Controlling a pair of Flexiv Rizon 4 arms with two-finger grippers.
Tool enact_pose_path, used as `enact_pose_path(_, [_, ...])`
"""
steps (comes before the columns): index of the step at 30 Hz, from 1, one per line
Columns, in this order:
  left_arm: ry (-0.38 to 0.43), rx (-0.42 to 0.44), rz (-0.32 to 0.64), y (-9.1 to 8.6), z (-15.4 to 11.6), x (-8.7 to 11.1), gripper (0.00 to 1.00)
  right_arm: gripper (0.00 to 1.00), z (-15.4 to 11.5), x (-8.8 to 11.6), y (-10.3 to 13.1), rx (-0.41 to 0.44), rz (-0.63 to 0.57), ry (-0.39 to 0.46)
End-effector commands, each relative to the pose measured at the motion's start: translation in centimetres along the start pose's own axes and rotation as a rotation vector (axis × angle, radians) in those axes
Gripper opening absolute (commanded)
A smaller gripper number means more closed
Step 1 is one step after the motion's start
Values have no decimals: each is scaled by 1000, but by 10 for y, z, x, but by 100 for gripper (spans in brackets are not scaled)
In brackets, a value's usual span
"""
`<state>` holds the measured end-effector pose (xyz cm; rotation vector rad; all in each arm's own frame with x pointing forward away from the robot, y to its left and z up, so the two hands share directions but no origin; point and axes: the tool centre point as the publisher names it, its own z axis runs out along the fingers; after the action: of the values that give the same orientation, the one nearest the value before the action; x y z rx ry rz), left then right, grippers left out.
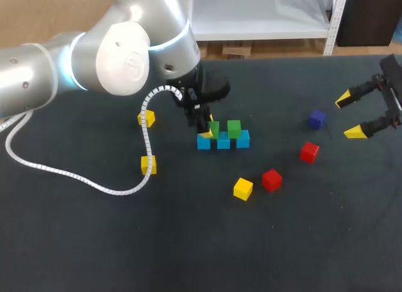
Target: Place the blue cubes, place green cubes on the blue cubes, place the yellow cubes on the green cubes, then place the red cubes on the yellow cubes, and place purple cube on the red cubes.
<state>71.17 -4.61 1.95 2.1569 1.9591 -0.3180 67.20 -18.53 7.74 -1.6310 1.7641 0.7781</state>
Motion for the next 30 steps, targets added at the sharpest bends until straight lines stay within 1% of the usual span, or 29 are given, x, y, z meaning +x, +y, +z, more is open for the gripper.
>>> enact_pose_path(1, [0, 2, 0, 2, 0, 0, 0, 100, 1, 0, -1, -1, -1, -2])
enact_pose_path(22, [2, 7, 2, 0, 1, -1, 0, 100, 1, 0, -1, -1, -1, -2])
enact_pose_path(23, [2, 7, 2, 0, 1, -1, 9, 100, 1, 0, -1, -1, -1, -2])
enact_pose_path(25, [3, 8, 3, 0, 1, -1, 15, 100, 1, 0, -1, -1, -1, -2])
enact_pose_path(26, [3, 7, 4, 0, 1, -1, 19, 100, 1, 0, -1, -1, -1, -2])
enact_pose_path(30, [3, 9, 2, 0, 1, -1, 29, 100, 1, 0, -1, -1, -1, -2])
